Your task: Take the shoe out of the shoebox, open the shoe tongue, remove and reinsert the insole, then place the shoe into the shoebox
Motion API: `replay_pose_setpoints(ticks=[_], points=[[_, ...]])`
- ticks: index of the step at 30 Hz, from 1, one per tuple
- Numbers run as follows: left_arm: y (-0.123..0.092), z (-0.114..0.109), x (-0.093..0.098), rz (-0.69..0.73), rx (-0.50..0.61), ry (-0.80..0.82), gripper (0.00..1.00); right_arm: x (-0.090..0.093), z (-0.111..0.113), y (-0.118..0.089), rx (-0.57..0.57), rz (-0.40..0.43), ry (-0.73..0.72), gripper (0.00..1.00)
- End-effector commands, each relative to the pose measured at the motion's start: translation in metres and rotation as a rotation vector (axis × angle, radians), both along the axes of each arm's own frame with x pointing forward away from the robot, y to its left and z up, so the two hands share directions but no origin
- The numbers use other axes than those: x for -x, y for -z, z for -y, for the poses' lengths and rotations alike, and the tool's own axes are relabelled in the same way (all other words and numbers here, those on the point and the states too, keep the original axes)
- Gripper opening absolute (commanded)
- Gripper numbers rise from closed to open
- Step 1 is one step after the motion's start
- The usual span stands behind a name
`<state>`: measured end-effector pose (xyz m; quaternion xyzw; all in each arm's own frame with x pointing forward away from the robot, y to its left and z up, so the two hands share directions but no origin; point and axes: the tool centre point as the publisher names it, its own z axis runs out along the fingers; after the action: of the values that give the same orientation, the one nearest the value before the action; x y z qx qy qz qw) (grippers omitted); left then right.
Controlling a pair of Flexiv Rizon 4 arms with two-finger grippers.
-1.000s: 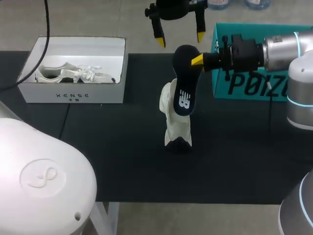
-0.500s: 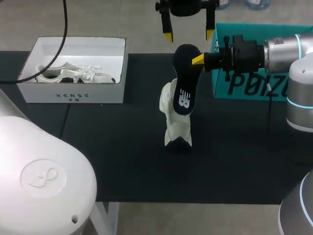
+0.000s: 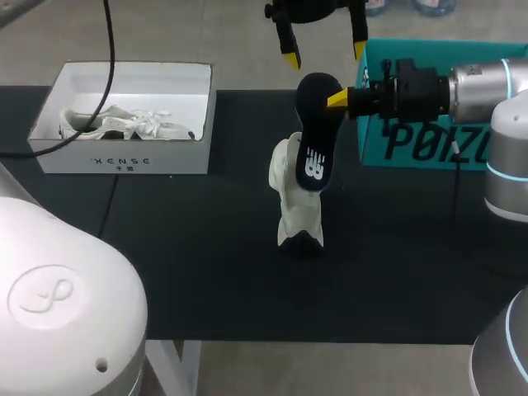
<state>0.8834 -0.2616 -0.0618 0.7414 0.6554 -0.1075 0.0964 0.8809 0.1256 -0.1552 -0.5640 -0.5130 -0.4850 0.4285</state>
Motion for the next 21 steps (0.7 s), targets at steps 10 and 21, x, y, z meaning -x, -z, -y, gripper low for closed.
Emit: replay_pose_setpoints(ticks=[10, 21], points=[[0.025, -0.042, 0.006, 0.134, 0.881, 0.011, 1.00, 0.006, 0.026, -0.017, -0.075, 0.015, 0.023, 0.00], [0.005, -0.024, 0.008, 0.249, 1.249, 0.010, 1.00, 0.008, 0.028, -0.035, -0.172, -0.017, -0.002, 0.00]])
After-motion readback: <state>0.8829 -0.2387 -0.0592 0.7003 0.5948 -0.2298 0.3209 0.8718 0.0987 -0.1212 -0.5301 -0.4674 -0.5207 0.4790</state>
